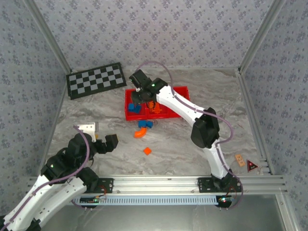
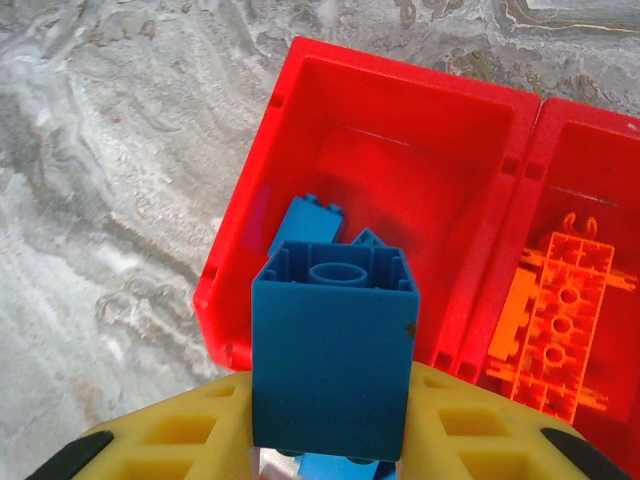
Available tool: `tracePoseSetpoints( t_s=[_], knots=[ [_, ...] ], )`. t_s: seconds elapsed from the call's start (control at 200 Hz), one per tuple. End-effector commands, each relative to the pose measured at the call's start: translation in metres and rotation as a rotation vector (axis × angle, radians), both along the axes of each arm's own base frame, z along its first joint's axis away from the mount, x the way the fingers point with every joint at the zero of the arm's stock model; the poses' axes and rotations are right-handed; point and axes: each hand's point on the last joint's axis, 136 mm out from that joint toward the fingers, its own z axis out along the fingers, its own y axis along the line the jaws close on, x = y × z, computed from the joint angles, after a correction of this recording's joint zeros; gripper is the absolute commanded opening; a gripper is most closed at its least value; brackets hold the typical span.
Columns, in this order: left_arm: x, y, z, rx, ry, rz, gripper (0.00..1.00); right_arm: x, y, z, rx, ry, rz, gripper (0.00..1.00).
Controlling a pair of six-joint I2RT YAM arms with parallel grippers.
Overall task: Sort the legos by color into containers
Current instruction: Place the lego in the container.
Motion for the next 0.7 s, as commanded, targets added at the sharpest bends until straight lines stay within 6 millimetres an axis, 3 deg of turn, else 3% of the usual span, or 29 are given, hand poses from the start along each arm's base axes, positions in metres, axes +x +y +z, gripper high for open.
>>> tracePoseSetpoints(
  t_s=[0.0,0.3,0.56,0.695],
  knots=[
    [0.000,0.001,0.003,-0.007,-0.013,0.006,1.00,0.015,0.007,-0.009,0.008,-0.003,0.015,0.35],
    [0.001,-0.001,0.002,-0.005,-0.012,0.001,1.00,0.048,0.022,-0.037,0.042,-0.036,0.016,0.37],
    [0.001,-0.001,0.002,-0.003,-0.011,0.001,1.00,0.057,0.026,-0.064,0.024,0.010,0.024,0.41],
    [0.001,-0.001,0.001,0.000,-0.009,-0.001,1.00,0.063,0.022,-0.068,0.026,0.009,0.010,0.44]
  ],
)
